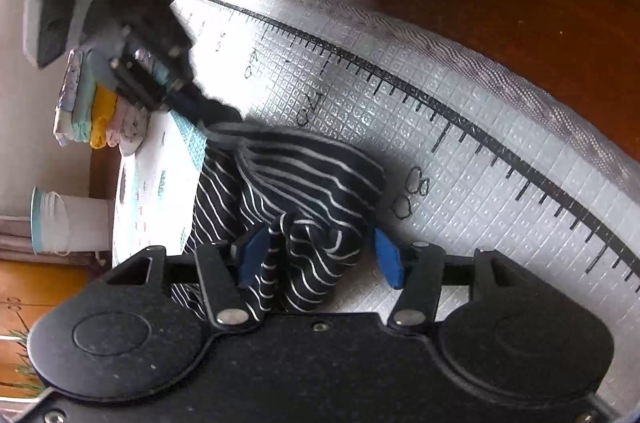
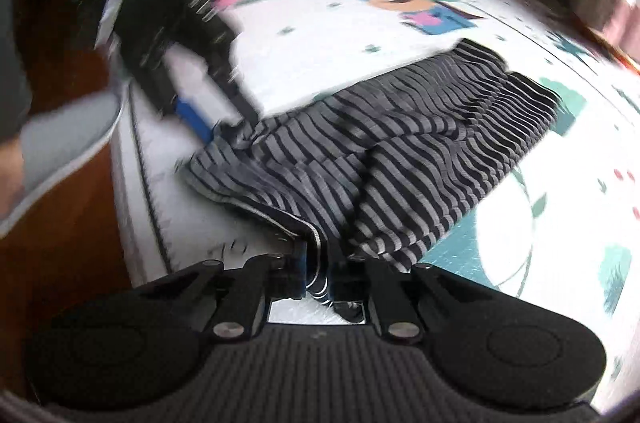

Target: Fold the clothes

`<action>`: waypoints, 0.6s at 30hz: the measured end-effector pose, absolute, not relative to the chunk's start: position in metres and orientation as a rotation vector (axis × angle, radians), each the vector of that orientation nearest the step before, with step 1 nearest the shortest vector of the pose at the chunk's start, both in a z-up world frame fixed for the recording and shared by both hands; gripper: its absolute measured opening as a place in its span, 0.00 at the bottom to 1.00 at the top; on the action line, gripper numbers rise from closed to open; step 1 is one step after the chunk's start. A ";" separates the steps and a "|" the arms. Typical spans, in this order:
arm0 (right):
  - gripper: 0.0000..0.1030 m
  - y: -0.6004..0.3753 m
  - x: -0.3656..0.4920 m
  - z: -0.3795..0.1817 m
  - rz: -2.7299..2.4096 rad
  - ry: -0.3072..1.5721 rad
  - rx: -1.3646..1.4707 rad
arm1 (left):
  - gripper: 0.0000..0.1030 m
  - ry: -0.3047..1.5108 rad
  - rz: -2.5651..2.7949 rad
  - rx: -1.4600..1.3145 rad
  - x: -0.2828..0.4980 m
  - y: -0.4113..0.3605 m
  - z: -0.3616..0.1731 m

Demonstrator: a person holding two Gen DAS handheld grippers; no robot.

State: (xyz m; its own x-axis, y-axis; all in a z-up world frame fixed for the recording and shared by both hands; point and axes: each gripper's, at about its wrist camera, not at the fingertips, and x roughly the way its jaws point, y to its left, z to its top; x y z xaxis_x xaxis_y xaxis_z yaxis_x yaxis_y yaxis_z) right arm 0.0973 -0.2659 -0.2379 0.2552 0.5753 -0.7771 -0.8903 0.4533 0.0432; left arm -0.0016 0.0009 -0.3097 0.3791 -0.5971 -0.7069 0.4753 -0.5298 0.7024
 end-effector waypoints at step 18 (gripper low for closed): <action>0.61 -0.266 0.070 -0.239 1.017 0.628 -0.663 | 0.17 0.571 -1.138 0.684 0.080 -0.004 -0.246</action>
State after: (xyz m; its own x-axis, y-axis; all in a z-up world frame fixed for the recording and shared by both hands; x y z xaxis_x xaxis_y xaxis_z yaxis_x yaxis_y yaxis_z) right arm 0.0700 -0.2657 -0.2391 0.3899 0.5514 -0.7375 -0.9065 0.3708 -0.2020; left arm 0.0805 -0.0040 -0.2464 0.3208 -0.6180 -0.7177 0.9449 0.2614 0.1972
